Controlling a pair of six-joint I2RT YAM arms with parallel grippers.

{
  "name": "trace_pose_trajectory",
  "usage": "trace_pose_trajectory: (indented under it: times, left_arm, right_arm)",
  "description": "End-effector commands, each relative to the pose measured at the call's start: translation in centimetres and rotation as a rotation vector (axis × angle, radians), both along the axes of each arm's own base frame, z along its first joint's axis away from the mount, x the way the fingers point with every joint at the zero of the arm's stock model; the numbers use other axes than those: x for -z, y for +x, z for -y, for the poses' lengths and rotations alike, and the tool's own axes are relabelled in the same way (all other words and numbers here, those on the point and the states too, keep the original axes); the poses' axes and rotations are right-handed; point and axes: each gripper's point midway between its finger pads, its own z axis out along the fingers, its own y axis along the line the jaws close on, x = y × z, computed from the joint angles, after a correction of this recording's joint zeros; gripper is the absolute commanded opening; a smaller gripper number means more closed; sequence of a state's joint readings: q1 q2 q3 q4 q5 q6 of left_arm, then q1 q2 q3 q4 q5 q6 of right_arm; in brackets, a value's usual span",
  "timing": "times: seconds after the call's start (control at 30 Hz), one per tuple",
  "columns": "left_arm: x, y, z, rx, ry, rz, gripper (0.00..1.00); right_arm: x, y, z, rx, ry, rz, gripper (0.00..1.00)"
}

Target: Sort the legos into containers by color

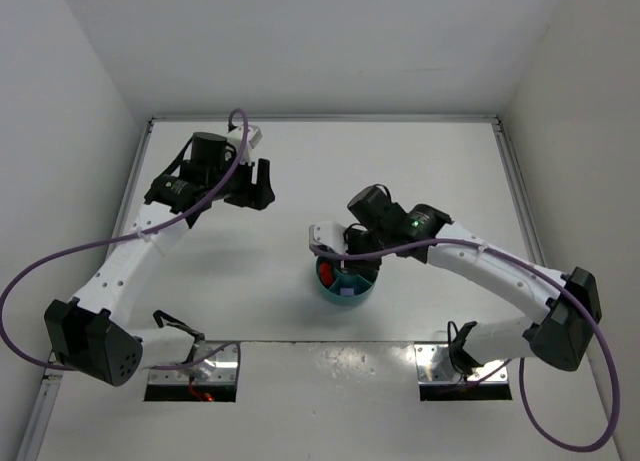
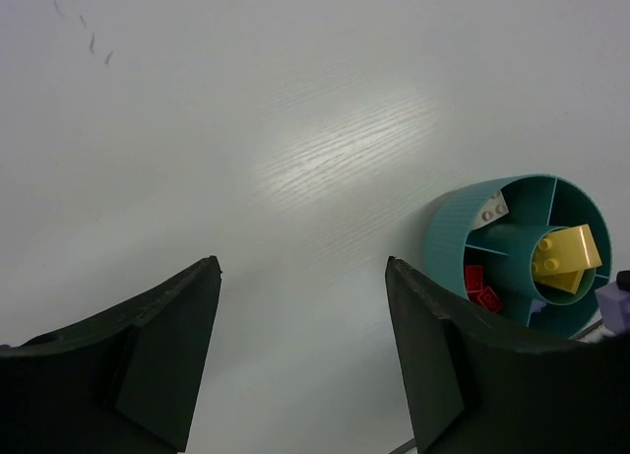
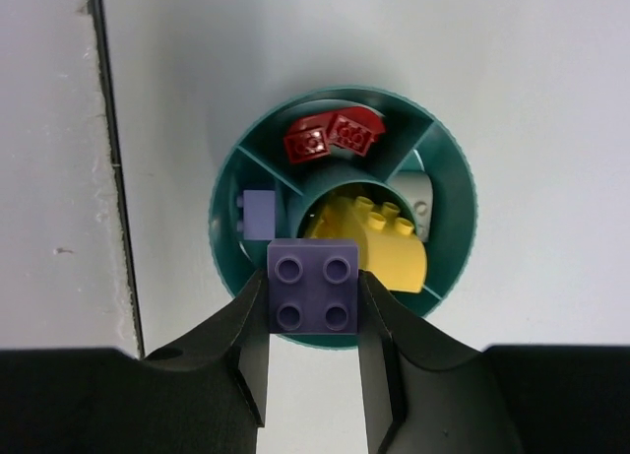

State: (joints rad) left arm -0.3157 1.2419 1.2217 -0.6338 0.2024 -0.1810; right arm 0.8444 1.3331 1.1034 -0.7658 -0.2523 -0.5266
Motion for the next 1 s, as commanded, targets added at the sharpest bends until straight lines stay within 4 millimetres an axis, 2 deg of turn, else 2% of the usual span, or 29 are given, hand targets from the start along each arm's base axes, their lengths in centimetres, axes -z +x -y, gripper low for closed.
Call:
trace_pose_trajectory:
  times: [0.0, 0.07, 0.2, 0.47, 0.57, 0.7, 0.73, 0.83, 0.87, 0.97]
  left_arm:
    - [-0.6, 0.6, 0.2, -0.007, -0.036, 0.017, 0.74]
    - [-0.8, 0.7, 0.2, -0.006, -0.039, 0.025, 0.74]
    - [-0.8, 0.7, 0.2, -0.006, -0.039, 0.026, 0.74]
    - [-0.9, 0.5, 0.5, 0.01, -0.05, 0.022, 0.75]
    - [-0.9, 0.5, 0.5, 0.01, -0.05, 0.022, 0.75]
    - [-0.9, 0.7, 0.2, 0.001, -0.05, 0.022, 0.75]
    - [-0.9, 0.7, 0.2, 0.001, -0.05, 0.022, 0.75]
    - [-0.9, 0.7, 0.2, 0.001, -0.05, 0.022, 0.76]
    - [-0.9, 0.7, 0.2, 0.001, -0.05, 0.022, 0.76]
    - [-0.9, 0.7, 0.2, 0.001, -0.05, 0.022, 0.77]
  right_arm:
    - [0.5, -1.1, -0.5, -0.073, -0.012, 0.001, 0.0]
    - [1.4, -2.1, 0.0, -0.107, -0.05, -0.032, 0.0]
    - [2.3, -2.8, 0.0, -0.137, -0.086, -0.056, 0.01]
    - [4.3, -1.6, 0.4, -0.091, -0.171, -0.002, 0.02]
    - [4.2, -1.1, 0.4, -0.071, -0.174, 0.017, 0.02]
    - [4.2, -1.4, 0.2, -0.08, -0.174, 0.018, 0.09]
    - [4.2, -1.4, 0.2, -0.08, -0.174, 0.018, 0.14]
    - [4.0, -1.5, 0.4, -0.081, -0.175, 0.017, 0.22]
    - [3.1, -1.7, 0.0, -0.092, -0.146, 0.03, 0.26]
    - [2.5, -2.2, -0.1, -0.102, -0.123, 0.024, 0.3]
